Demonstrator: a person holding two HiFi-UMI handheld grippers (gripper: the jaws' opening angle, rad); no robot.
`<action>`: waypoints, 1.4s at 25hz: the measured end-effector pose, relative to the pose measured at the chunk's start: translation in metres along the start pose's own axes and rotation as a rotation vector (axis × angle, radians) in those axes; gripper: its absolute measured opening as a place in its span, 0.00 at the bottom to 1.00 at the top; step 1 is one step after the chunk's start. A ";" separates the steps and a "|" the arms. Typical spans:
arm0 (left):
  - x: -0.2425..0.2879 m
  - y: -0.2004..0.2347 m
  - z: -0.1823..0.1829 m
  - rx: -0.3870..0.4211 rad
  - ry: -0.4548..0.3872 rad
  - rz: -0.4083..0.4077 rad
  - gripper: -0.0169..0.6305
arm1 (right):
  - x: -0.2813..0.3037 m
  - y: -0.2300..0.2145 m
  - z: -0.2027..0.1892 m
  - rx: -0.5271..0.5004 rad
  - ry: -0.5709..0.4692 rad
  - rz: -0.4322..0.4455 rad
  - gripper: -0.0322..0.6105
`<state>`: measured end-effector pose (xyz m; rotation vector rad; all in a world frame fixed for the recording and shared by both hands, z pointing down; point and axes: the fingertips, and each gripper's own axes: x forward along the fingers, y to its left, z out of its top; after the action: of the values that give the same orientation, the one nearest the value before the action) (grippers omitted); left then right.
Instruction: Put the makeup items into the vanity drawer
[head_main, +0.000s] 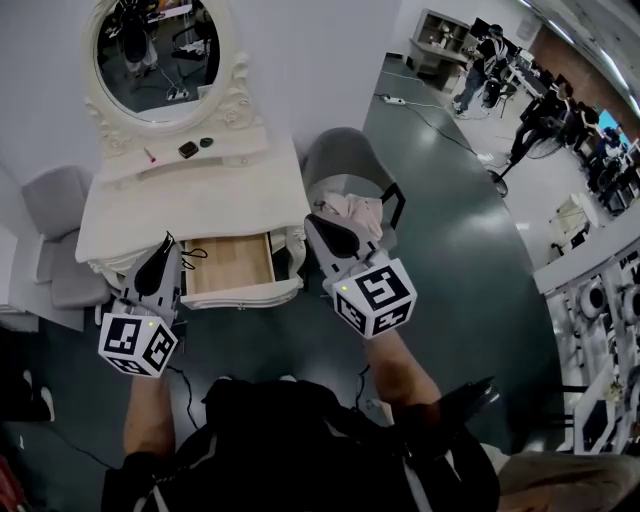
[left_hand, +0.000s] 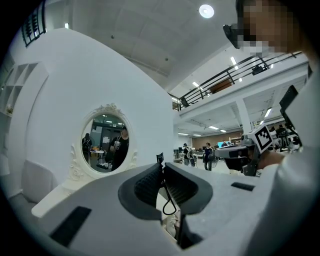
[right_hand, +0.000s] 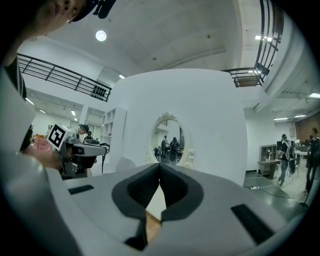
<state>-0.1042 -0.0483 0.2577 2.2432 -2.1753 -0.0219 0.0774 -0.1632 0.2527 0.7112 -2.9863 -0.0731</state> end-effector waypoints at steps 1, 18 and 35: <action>0.004 0.004 -0.001 -0.004 -0.001 -0.006 0.07 | 0.005 -0.001 -0.002 0.001 0.005 -0.002 0.06; 0.097 0.124 -0.008 -0.026 -0.002 -0.209 0.07 | 0.131 -0.010 0.007 0.000 0.026 -0.180 0.06; 0.146 0.176 -0.047 -0.049 0.079 -0.382 0.07 | 0.187 -0.010 -0.013 0.004 0.085 -0.284 0.06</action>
<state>-0.2750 -0.1995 0.3088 2.5442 -1.6610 0.0083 -0.0837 -0.2573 0.2759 1.1047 -2.7851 -0.0498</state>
